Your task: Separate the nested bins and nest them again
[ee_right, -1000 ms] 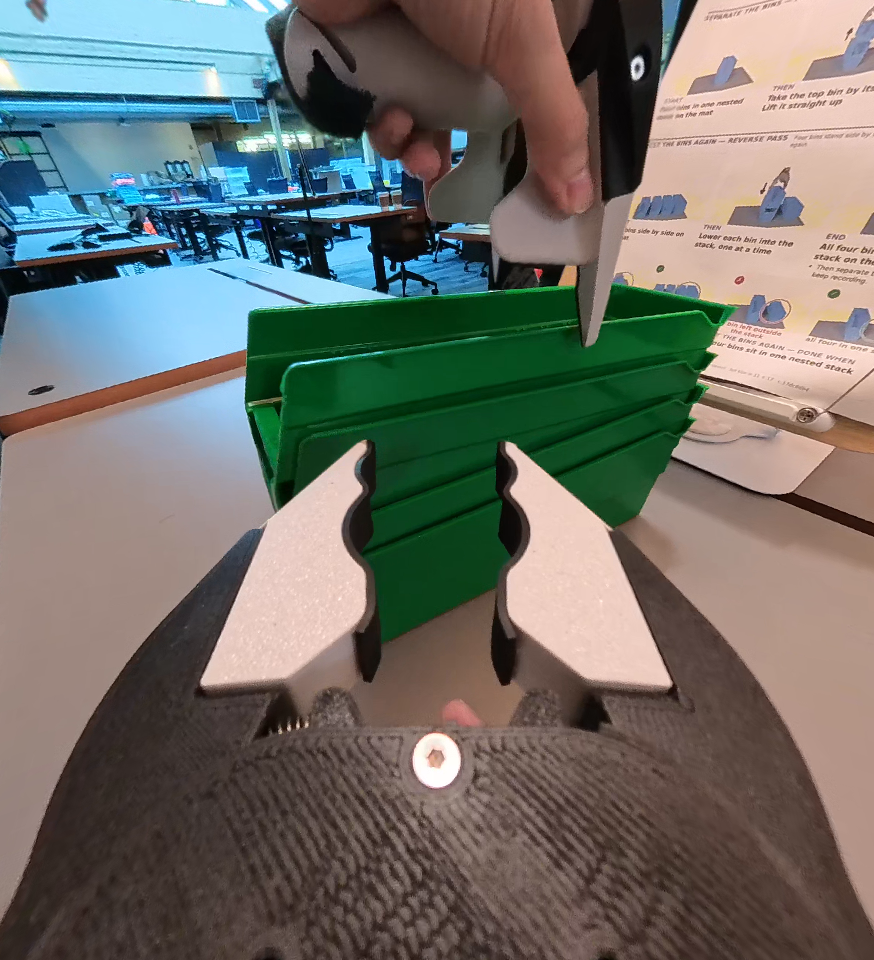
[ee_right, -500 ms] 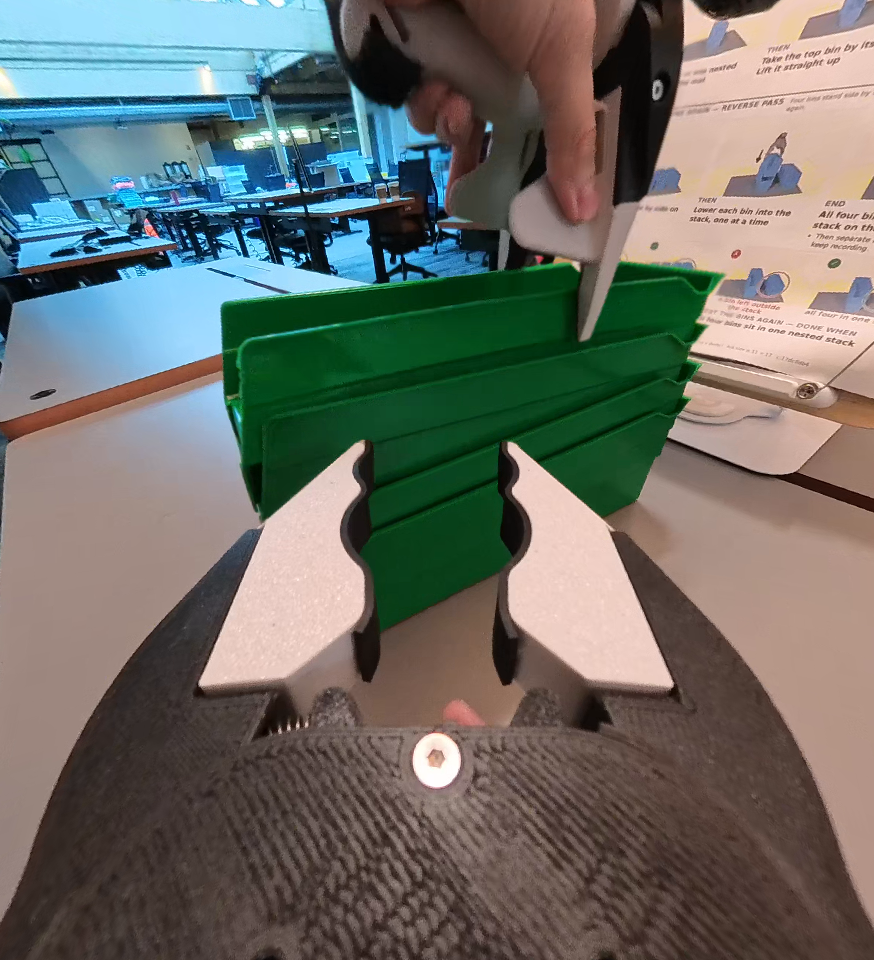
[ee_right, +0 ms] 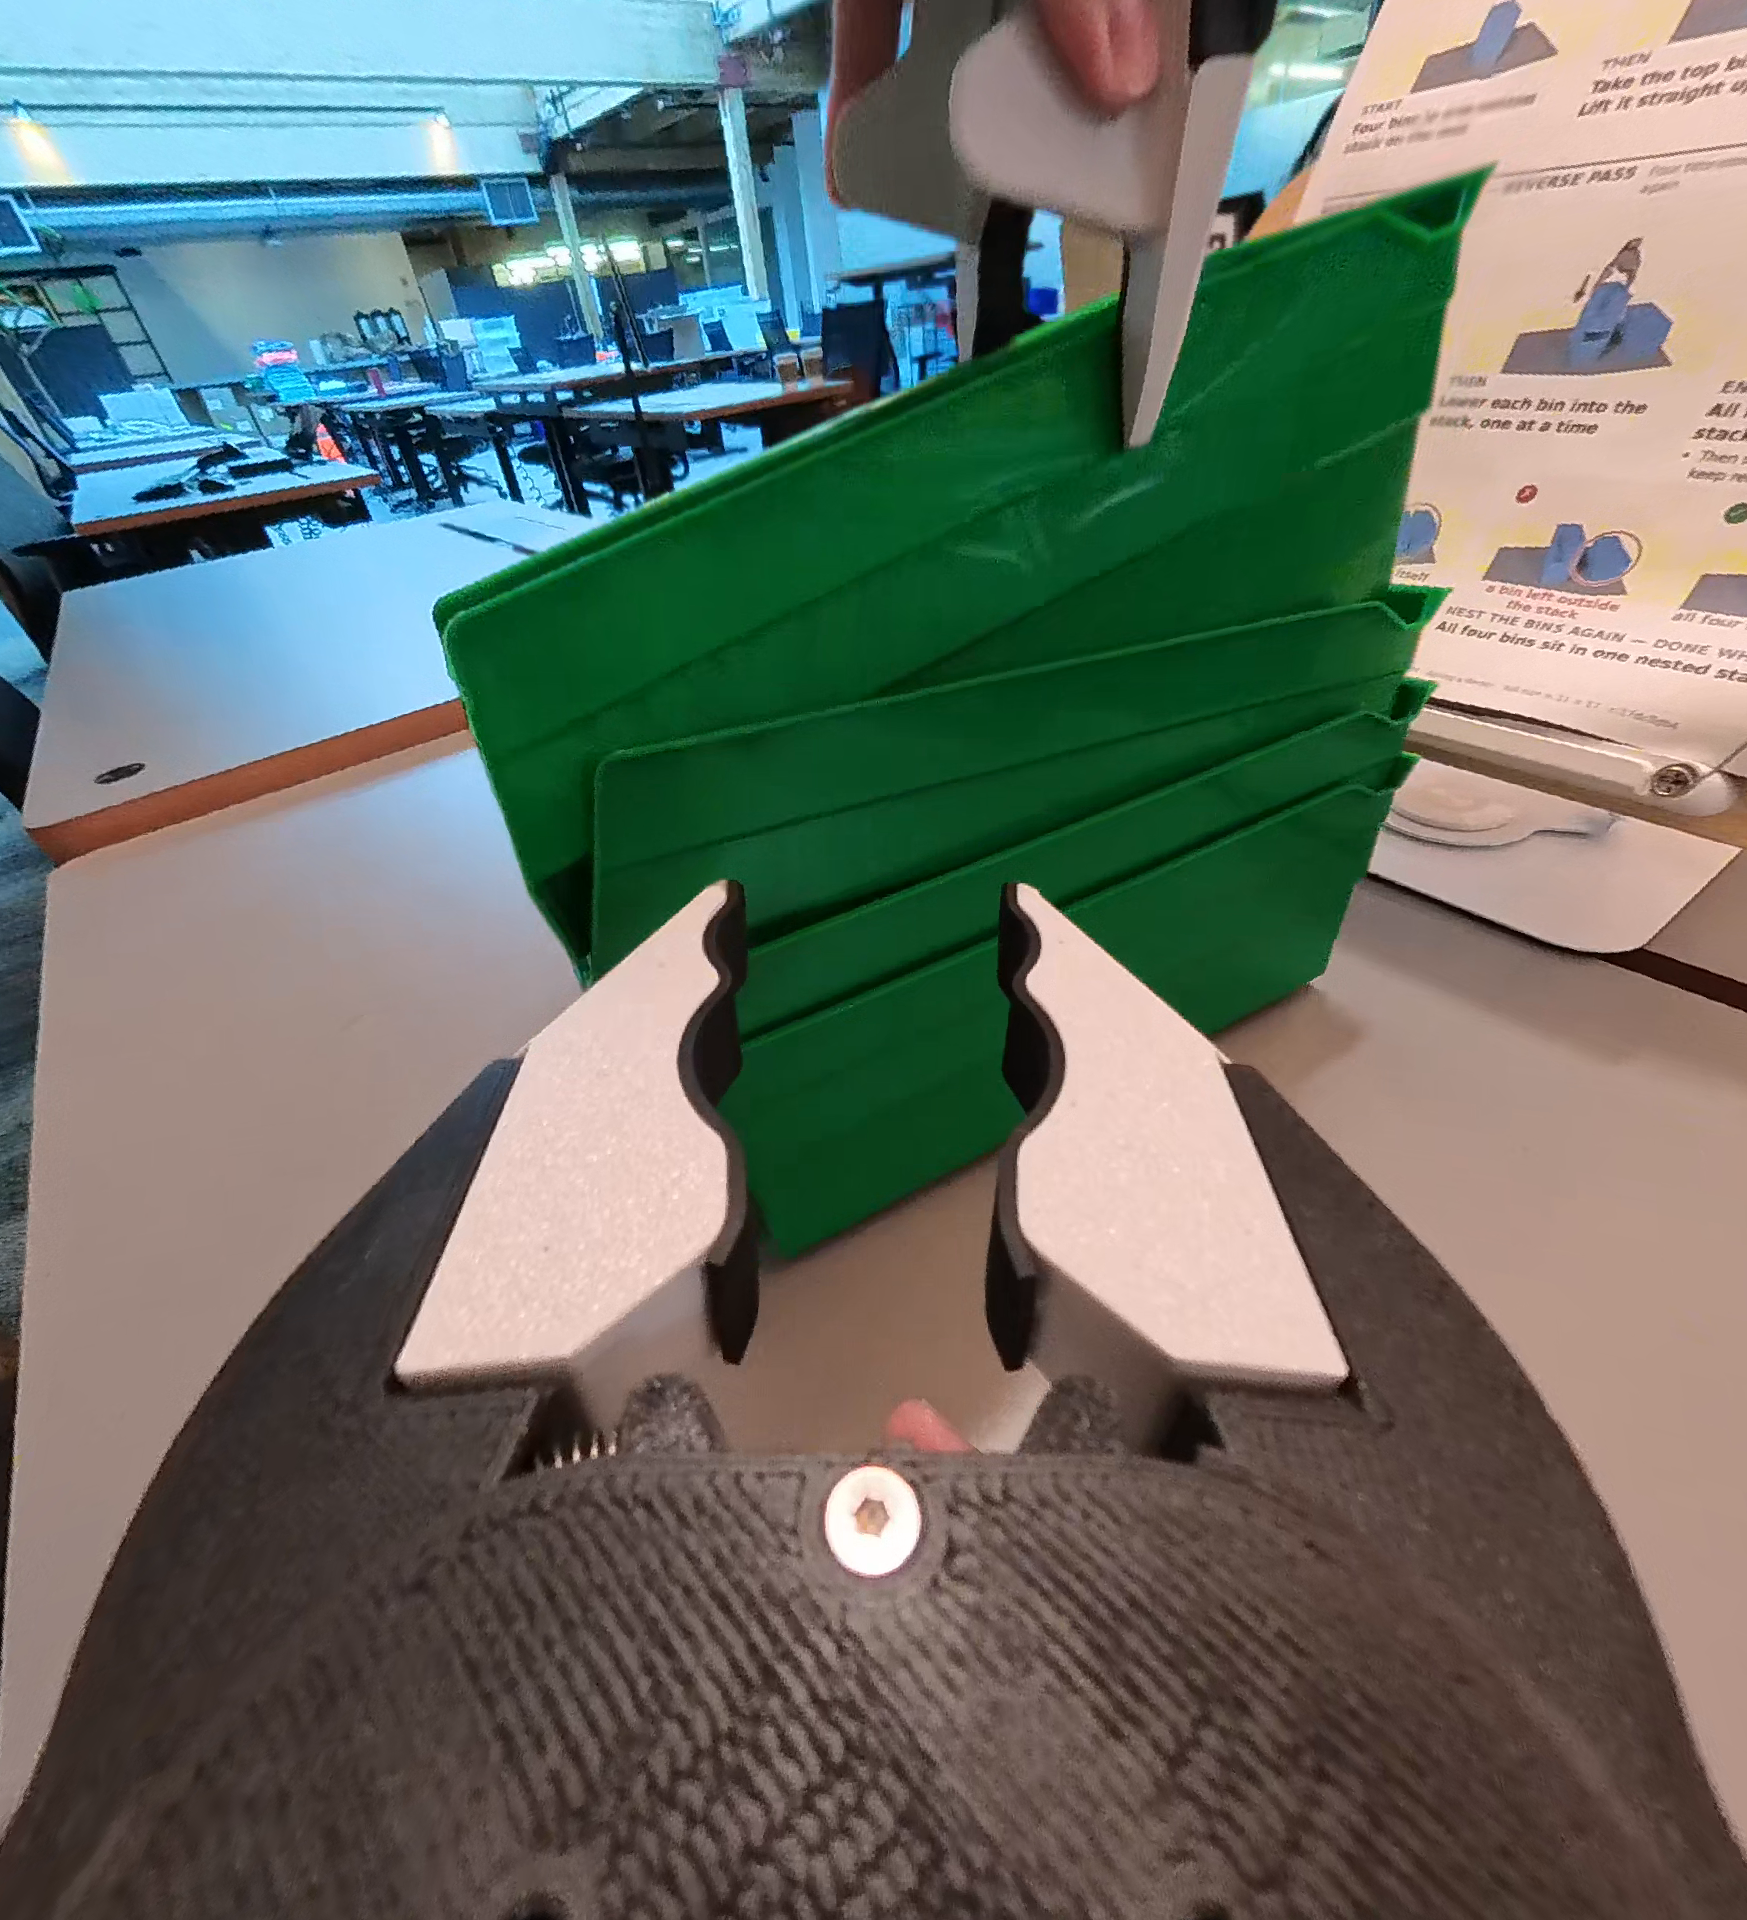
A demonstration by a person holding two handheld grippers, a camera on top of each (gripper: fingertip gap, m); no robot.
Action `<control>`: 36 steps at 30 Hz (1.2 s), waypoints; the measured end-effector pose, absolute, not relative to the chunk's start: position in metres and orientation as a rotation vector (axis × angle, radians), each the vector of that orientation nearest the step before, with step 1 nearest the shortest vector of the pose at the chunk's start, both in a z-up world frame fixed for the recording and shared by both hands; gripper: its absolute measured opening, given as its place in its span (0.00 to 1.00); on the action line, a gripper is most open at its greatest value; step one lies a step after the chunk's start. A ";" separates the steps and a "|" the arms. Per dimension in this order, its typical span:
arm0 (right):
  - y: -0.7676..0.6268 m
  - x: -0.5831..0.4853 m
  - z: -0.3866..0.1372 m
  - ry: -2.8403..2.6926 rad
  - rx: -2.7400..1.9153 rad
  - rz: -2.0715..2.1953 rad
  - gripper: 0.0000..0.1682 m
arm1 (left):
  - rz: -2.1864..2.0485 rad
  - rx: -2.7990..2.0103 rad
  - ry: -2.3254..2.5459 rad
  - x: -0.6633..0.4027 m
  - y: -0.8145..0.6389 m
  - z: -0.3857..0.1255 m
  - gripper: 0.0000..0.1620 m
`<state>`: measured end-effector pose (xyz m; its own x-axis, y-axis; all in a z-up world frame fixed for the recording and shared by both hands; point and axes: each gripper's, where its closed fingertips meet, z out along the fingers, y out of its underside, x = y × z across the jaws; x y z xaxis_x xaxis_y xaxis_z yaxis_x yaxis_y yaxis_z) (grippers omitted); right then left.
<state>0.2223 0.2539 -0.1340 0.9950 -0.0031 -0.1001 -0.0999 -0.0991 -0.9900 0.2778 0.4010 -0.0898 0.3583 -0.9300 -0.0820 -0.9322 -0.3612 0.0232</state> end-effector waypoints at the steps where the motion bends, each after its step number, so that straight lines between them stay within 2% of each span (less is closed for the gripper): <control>1: 0.254 0.221 -0.134 0.074 -1.672 0.081 0.28 | 0.122 -2.564 1.755 0.277 0.401 -0.086 0.54; 8: 0.254 0.219 -0.136 0.064 -1.684 0.084 0.29 | 0.113 -2.544 1.746 0.278 0.396 -0.085 0.57; 12: 0.254 0.218 -0.136 0.063 -1.685 0.088 0.29 | 0.046 -2.500 1.741 0.291 0.388 -0.100 0.66; 24: 0.254 0.216 -0.139 0.054 -1.701 0.096 0.29 | 0.162 -2.504 1.770 0.278 0.376 -0.122 0.76; 26: 0.254 0.214 -0.139 0.048 -1.703 0.093 0.29 | 0.198 -2.519 1.775 0.272 0.376 -0.127 0.80; 28: 0.254 0.213 -0.139 0.042 -1.705 0.089 0.29 | 0.181 -2.549 1.784 0.268 0.372 -0.132 0.78; 30: 0.255 0.212 -0.140 0.037 -1.709 0.090 0.29 | 0.122 -2.589 1.771 0.268 0.369 -0.134 0.68; 32: 0.255 0.211 -0.140 0.033 -1.713 0.090 0.30 | 0.138 -2.593 1.790 0.266 0.369 -0.131 0.63; 36: 0.254 0.212 -0.139 0.033 -1.710 0.085 0.30 | 0.188 -2.584 1.849 0.257 0.372 -0.125 0.60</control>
